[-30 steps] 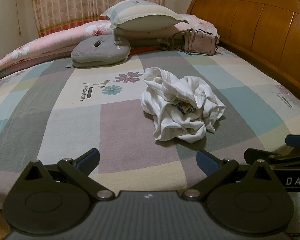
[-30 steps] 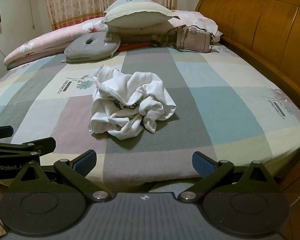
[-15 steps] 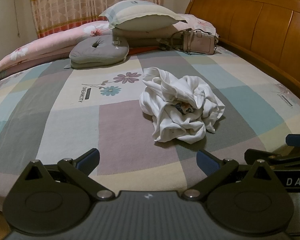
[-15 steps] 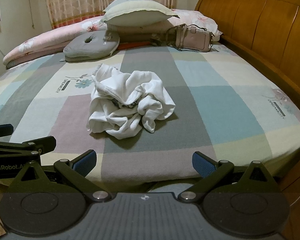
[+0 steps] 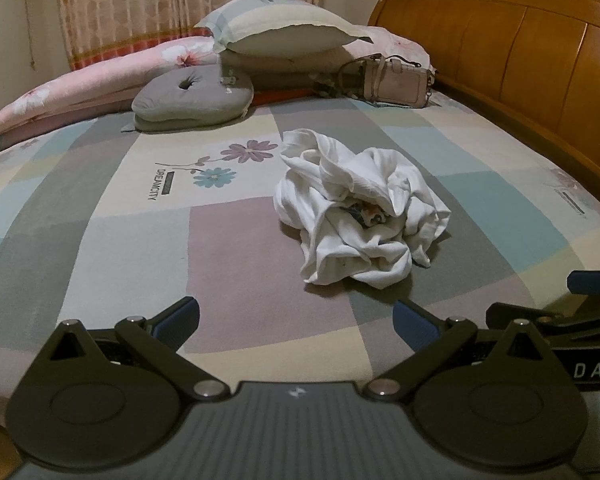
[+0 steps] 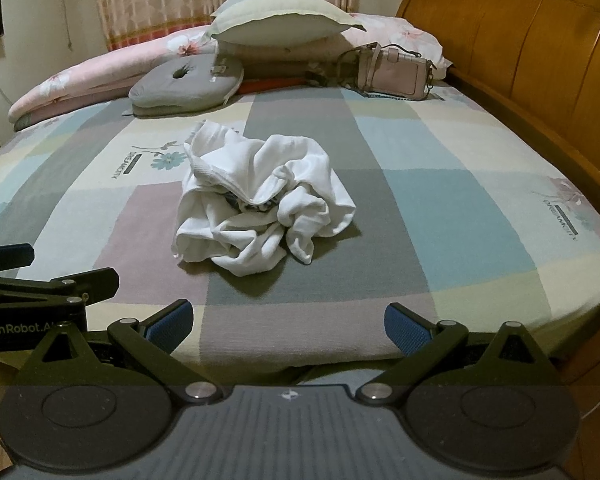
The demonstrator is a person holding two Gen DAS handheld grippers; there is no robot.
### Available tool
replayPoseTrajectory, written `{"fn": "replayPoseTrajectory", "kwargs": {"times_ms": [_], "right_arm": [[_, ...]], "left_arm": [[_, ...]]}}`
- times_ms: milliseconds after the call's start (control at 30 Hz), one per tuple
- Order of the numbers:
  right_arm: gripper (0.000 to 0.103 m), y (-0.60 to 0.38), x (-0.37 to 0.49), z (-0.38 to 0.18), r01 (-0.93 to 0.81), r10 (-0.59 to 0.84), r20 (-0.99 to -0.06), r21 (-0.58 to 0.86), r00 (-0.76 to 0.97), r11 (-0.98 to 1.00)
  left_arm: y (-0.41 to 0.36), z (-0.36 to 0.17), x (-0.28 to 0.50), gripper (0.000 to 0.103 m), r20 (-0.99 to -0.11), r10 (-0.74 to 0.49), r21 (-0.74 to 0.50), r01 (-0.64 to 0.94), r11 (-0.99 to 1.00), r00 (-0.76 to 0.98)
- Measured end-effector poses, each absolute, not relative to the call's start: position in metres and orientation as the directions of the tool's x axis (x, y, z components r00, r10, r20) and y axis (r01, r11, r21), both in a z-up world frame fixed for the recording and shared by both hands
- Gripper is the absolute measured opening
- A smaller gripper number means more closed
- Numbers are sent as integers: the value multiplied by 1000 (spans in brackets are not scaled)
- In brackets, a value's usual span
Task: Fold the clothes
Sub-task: 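Move both open grippers toward the crumpled white sweatshirt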
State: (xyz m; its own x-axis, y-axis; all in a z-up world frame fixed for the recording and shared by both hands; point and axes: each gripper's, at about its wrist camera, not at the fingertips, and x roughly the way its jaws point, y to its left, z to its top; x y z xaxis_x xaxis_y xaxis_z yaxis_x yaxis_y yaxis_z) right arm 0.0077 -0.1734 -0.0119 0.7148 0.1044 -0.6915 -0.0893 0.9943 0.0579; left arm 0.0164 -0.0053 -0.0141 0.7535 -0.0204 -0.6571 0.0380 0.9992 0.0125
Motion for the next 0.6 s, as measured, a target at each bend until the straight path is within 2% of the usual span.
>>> {"fn": "replayPoseTrajectory", "kwargs": {"times_ms": [267, 600], "right_arm": [[103, -181, 30, -21, -89, 135, -706, 102, 695, 991], [103, -174, 67, -37, -116, 130, -753, 72, 646, 991]], "left_arm": [[-8, -25, 36, 102, -674, -33, 1, 45, 999, 738], [-5, -46, 72, 102, -715, -38, -19, 36, 999, 698]]}}
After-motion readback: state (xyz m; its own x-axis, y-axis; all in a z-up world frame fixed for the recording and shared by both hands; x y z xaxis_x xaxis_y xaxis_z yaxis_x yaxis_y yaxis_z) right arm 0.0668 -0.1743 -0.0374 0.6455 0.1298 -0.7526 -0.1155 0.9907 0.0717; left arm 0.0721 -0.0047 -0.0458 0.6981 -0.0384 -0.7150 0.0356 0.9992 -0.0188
